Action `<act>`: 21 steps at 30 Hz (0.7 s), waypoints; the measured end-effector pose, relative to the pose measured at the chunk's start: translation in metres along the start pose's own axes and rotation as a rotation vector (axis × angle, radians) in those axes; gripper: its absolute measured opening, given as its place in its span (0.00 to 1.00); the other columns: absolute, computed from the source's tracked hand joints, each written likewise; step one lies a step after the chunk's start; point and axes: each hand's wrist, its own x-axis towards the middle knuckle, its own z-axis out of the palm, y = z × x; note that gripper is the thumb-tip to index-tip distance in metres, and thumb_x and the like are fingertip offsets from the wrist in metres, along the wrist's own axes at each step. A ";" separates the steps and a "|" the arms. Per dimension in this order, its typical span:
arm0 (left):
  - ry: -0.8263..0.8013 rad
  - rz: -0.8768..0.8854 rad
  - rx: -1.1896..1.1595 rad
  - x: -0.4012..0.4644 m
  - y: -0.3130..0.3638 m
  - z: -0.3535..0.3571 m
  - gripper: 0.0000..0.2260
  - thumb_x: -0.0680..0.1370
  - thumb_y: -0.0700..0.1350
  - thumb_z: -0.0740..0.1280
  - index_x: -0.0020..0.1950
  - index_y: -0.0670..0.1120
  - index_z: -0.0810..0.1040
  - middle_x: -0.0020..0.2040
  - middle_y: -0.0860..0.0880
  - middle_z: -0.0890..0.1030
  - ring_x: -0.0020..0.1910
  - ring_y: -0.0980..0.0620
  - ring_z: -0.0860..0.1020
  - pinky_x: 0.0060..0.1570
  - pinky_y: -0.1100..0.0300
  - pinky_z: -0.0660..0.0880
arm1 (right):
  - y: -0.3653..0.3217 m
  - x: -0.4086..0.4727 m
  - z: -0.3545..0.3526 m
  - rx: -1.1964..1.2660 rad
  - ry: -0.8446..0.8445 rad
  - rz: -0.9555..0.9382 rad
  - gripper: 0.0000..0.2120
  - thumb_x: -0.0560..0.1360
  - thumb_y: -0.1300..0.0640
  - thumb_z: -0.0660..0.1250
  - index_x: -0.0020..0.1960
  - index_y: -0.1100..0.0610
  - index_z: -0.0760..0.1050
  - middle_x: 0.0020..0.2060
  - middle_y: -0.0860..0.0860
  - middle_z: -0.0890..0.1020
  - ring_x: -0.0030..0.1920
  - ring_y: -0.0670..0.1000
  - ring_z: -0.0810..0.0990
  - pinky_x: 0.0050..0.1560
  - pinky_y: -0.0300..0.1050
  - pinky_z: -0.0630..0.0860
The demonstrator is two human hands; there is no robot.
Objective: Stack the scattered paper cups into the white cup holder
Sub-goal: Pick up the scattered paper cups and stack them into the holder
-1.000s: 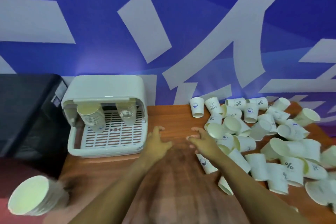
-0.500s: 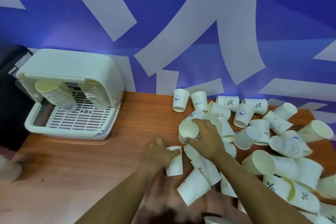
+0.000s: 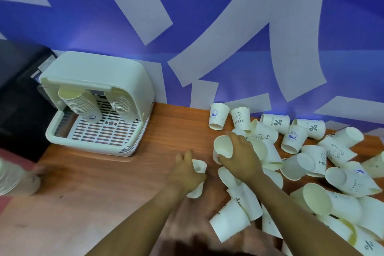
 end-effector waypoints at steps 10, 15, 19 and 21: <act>0.182 0.197 0.334 -0.028 -0.022 -0.119 0.27 0.69 0.51 0.73 0.63 0.46 0.67 0.62 0.46 0.63 0.59 0.45 0.72 0.55 0.53 0.74 | -0.086 -0.006 -0.015 0.006 0.108 0.032 0.34 0.70 0.43 0.69 0.72 0.46 0.59 0.64 0.48 0.73 0.63 0.51 0.73 0.58 0.49 0.75; 0.195 0.237 0.343 -0.038 -0.052 -0.184 0.31 0.68 0.55 0.73 0.67 0.51 0.66 0.64 0.50 0.63 0.61 0.48 0.71 0.55 0.54 0.74 | -0.158 -0.016 0.005 0.045 0.083 -0.019 0.33 0.70 0.44 0.68 0.71 0.44 0.61 0.66 0.45 0.72 0.65 0.50 0.71 0.59 0.46 0.72; 0.181 0.248 0.397 -0.039 -0.085 -0.240 0.32 0.68 0.53 0.73 0.69 0.53 0.63 0.65 0.49 0.67 0.64 0.46 0.68 0.57 0.52 0.72 | -0.217 -0.019 0.024 0.047 0.054 -0.056 0.31 0.70 0.43 0.67 0.71 0.42 0.61 0.66 0.44 0.71 0.66 0.50 0.70 0.60 0.45 0.70; 0.187 0.243 0.398 -0.039 -0.104 -0.266 0.33 0.69 0.51 0.72 0.71 0.53 0.62 0.66 0.48 0.67 0.65 0.45 0.67 0.58 0.51 0.72 | -0.246 -0.020 0.037 0.047 0.057 -0.070 0.30 0.70 0.43 0.67 0.70 0.42 0.62 0.65 0.44 0.72 0.65 0.51 0.70 0.58 0.46 0.70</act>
